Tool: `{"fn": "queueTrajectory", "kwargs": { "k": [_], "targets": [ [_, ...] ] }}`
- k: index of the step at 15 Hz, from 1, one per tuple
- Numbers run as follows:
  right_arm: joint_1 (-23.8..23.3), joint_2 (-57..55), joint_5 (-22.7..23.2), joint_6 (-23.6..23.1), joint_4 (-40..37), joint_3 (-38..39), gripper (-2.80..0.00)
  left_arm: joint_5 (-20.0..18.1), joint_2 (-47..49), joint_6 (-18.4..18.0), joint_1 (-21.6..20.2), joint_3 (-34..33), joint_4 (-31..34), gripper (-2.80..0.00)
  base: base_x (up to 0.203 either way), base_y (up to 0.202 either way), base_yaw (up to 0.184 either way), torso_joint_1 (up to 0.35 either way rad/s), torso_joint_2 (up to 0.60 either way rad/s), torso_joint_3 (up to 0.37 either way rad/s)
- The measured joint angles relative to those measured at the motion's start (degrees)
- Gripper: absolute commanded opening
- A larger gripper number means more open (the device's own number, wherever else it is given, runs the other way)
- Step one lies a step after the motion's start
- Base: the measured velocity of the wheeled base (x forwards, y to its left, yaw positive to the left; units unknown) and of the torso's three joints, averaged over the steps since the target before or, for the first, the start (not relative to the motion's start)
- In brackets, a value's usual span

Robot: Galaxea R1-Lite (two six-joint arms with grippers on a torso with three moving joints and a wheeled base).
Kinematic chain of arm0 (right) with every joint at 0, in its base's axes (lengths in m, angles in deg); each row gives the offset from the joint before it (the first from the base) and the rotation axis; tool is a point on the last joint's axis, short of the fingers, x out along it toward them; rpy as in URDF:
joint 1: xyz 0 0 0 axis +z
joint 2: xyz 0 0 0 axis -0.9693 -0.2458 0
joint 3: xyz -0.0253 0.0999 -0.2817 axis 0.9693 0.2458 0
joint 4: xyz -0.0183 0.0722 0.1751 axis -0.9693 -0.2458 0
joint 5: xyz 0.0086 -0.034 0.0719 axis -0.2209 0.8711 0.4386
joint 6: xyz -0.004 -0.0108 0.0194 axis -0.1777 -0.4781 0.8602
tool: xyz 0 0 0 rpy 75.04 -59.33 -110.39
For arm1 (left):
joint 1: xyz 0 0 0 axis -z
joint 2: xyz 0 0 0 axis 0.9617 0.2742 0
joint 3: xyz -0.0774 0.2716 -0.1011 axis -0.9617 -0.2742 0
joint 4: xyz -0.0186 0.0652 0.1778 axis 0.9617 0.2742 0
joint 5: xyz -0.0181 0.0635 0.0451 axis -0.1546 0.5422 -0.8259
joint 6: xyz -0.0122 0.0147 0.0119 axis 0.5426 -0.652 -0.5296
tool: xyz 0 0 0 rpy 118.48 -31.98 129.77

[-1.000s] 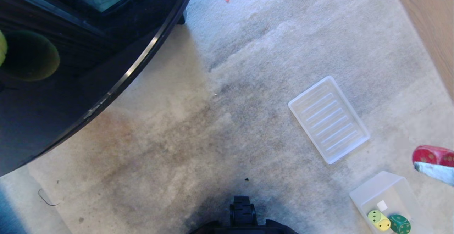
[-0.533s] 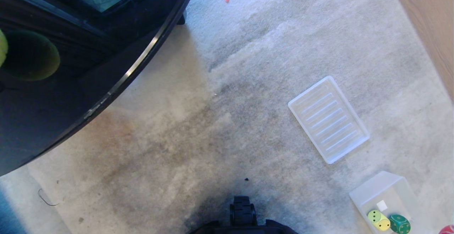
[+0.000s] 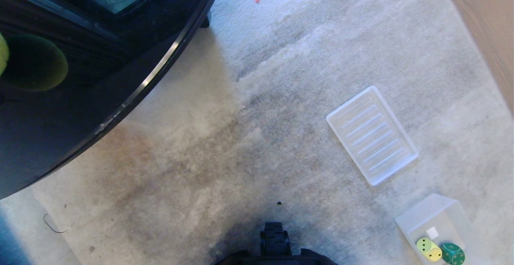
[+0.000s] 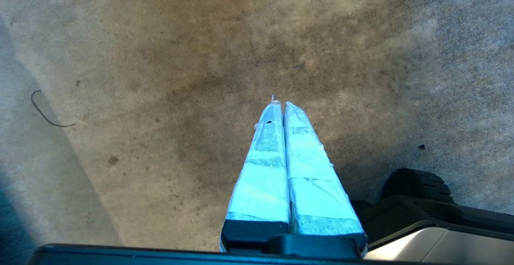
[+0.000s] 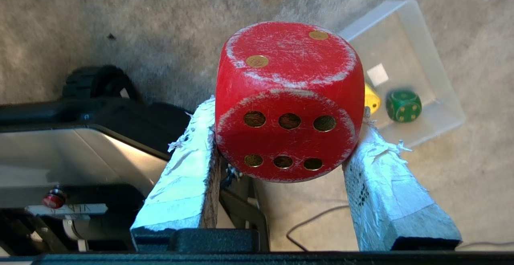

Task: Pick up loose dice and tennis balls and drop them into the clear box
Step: Put the toys in the box

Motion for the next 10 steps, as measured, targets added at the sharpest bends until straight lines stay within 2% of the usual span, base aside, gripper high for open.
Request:
{"fn": "queueTrajectory", "kwargs": {
  "k": [3, 7, 10],
  "targets": [
    [0.4, 6.17, -0.22, -0.24, 2.25, 0.88, -2.8, 0.02, 0.0, 0.0, 0.0, 0.0, 0.0, -2.8, 0.0, 0.0, 0.0, 0.0, 0.0, 0.0],
    [0.45, 8.76, -2.33, -1.5, 13.22, 5.69, -2.8, -0.03, 0.0, 0.0, 0.0, 0.0, -0.02, -2.8, 0.0, 0.0, 0.0, 0.0, 0.0, 0.0],
    [0.49, 9.23, -2.23, -1.59, 13.46, 6.46, -2.8, -0.02, 0.0, 0.0, 0.0, 0.0, -0.01, -2.8, 0.0, 0.0, 0.0, 0.0, 0.0, 0.0]
  ]
}}
